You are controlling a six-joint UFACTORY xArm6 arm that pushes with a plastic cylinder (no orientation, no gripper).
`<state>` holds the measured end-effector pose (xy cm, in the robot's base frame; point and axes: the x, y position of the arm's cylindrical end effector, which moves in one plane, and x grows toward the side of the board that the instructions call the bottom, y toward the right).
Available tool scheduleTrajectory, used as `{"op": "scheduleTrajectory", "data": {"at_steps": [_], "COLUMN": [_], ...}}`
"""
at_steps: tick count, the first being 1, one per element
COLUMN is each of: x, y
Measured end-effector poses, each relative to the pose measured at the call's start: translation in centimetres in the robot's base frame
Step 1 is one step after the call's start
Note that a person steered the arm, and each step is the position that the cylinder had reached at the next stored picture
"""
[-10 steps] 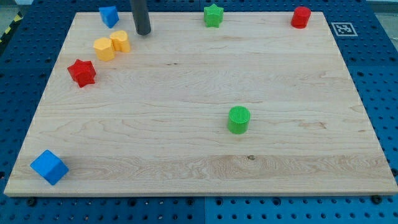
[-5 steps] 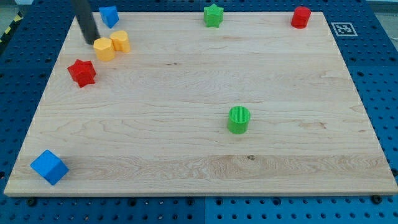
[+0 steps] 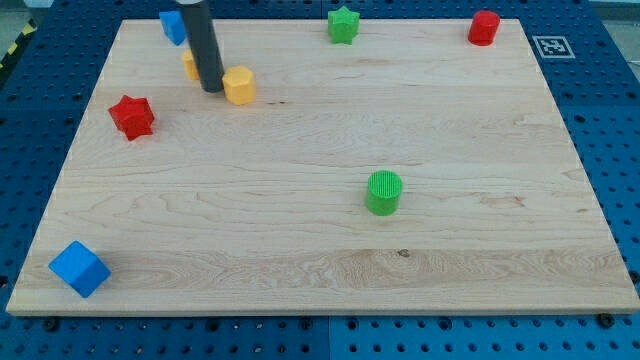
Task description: Slide the yellow hexagon right and down
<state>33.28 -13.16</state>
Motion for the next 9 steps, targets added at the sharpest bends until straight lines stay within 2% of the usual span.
{"op": "scheduleTrajectory", "data": {"at_steps": [4, 8, 9], "x": [0.9, 0.8, 3.1], "y": [3.7, 25.0, 29.7]}}
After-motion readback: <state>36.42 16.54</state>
